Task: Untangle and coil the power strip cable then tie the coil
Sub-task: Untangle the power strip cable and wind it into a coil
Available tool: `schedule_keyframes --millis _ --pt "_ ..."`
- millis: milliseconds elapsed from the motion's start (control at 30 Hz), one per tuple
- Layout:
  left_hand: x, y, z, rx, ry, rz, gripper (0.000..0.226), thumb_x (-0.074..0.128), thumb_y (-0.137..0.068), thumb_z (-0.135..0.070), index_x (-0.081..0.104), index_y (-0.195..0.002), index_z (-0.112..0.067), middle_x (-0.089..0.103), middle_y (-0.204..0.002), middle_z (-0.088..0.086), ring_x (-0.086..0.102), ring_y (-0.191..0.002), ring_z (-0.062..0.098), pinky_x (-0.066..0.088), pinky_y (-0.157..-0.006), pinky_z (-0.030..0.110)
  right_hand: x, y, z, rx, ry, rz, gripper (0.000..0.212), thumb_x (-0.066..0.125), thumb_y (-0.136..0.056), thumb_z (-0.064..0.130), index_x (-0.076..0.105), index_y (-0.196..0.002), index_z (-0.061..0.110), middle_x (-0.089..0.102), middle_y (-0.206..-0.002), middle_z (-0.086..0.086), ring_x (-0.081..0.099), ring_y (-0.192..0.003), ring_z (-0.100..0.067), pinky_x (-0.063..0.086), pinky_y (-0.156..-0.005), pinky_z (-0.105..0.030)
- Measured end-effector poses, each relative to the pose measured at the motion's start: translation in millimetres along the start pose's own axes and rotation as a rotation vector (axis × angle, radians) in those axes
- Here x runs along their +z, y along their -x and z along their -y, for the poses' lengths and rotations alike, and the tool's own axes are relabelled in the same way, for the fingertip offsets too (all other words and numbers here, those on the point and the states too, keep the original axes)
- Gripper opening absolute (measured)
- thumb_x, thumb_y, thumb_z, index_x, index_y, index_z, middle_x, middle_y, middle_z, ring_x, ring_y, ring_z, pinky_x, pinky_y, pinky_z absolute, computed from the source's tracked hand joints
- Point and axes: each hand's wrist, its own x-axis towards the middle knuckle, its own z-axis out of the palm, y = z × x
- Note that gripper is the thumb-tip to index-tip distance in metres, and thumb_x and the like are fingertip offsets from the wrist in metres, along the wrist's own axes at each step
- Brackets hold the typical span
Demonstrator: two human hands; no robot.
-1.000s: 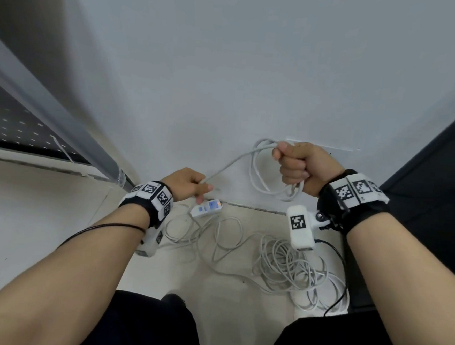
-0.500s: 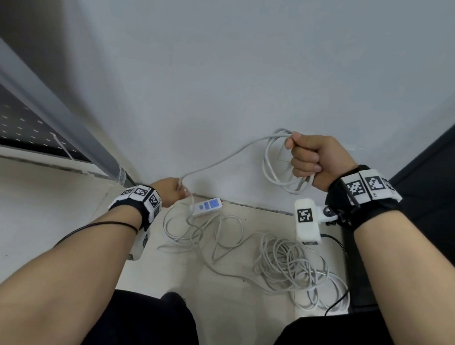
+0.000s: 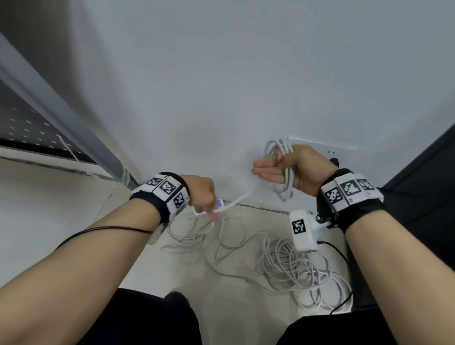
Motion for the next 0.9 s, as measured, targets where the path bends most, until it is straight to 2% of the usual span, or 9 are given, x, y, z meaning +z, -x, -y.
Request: schedule_keyframes --millis 100,200,300,367,500,633,767,833,900 --pt "-3.5 8.3 -27.9 0.236 0.103 0.041 0.024 0.059 -0.076 -0.016 0.08 -0.078 -0.028 0.043 -0.052 -0.003 0.034 -0.054 0.015 0.033 -0.059 0.027 13.7 -4.0 -17.2 0.039 0.134 0.057 0.033 0.03 -0.085 -0.023 0.049 -0.074 0.001 0.065 -0.11 -0.032 0.066 -0.104 -0.044 0.057 -0.088 -0.043" --pt "-5.5 13.1 -39.2 0.39 0.308 -0.063 0.018 0.064 -0.087 -0.029 0.077 -0.076 -0.022 0.038 -0.047 -0.006 0.031 -0.047 0.009 0.03 -0.052 0.015 18.9 -6.5 -25.5 0.078 0.287 0.12 0.035 0.028 -0.083 -0.022 0.055 -0.081 0.0 0.064 -0.088 -0.024 0.068 -0.08 -0.037 0.06 -0.073 -0.039" --pt "-3.0 7.6 -33.8 0.429 0.45 -0.196 0.023 0.065 -0.093 -0.023 0.074 -0.074 -0.012 0.047 -0.046 -0.008 0.037 -0.045 0.006 0.035 -0.054 0.016 19.6 -5.6 -22.5 0.168 0.273 0.165 0.025 0.033 -0.091 -0.009 0.055 -0.093 0.003 0.064 -0.088 -0.025 0.067 -0.081 -0.038 0.056 -0.068 -0.034" --pt "-1.4 4.4 -31.5 0.438 0.487 -0.279 0.022 0.07 -0.089 -0.024 0.074 -0.069 -0.013 0.054 -0.052 -0.003 0.044 -0.049 0.009 0.04 -0.057 0.023 23.9 -3.0 -19.8 0.208 0.357 0.243 0.027 0.034 -0.094 0.003 0.061 -0.093 0.002 0.068 -0.088 -0.021 0.066 -0.065 -0.025 0.049 -0.055 -0.023" --pt "0.4 -2.5 -26.4 0.357 0.456 -0.368 0.033 0.074 -0.083 -0.018 0.066 -0.053 -0.029 0.063 -0.054 -0.004 0.063 -0.067 0.022 0.049 -0.073 0.038 32.6 -2.7 -20.1 0.202 0.513 0.326 0.038 0.041 -0.097 0.014 0.064 -0.067 0.01 0.055 -0.053 -0.006 0.04 -0.036 -0.012 0.031 -0.044 -0.022" --pt "-2.7 0.4 -9.5 0.331 0.478 -0.384 0.027 0.08 -0.077 -0.03 0.065 -0.066 -0.011 0.065 -0.069 0.017 0.059 -0.068 0.021 0.047 -0.072 0.034 28.8 -5.8 -20.0 0.121 0.79 0.238 0.046 0.065 -0.092 0.035 0.059 -0.065 -0.002 0.036 -0.04 0.0 0.03 -0.036 -0.015 0.029 -0.045 -0.024" --pt "-4.5 0.9 3.7 0.316 0.473 -0.381 0.031 0.075 -0.083 -0.036 0.065 -0.061 -0.016 0.06 -0.057 0.006 0.045 -0.058 0.019 0.036 -0.06 0.031 22.1 -5.9 -18.4 0.121 0.609 0.209 0.029 0.058 -0.097 0.018 0.067 -0.078 -0.001 0.027 -0.04 0.004 0.027 -0.035 -0.013 0.027 -0.041 -0.019" --pt "-4.5 -0.3 12.8 0.293 0.5 -0.386 0.029 0.071 -0.088 -0.028 0.065 -0.061 -0.019 0.07 -0.077 0.022 0.052 -0.069 0.03 0.041 -0.071 0.038 17.4 -7.0 -15.1 0.129 0.51 0.188 0.033 0.051 -0.1 0.012 0.061 -0.072 0.001 0.027 -0.04 0.003 0.029 -0.035 -0.013 0.029 -0.04 -0.019" --pt "-3.0 -2.6 21.3 0.264 0.522 -0.393 0.029 0.067 -0.091 -0.025 0.063 -0.063 -0.018 0.074 -0.084 0.019 0.059 -0.084 0.043 0.046 -0.086 0.046 12.7 -5.9 -11.8 0.152 0.415 0.181 0.035 0.045 -0.102 0.011 0.053 -0.068 0.003 0.03 -0.04 0.002 0.031 -0.035 -0.013 0.028 -0.04 -0.019"
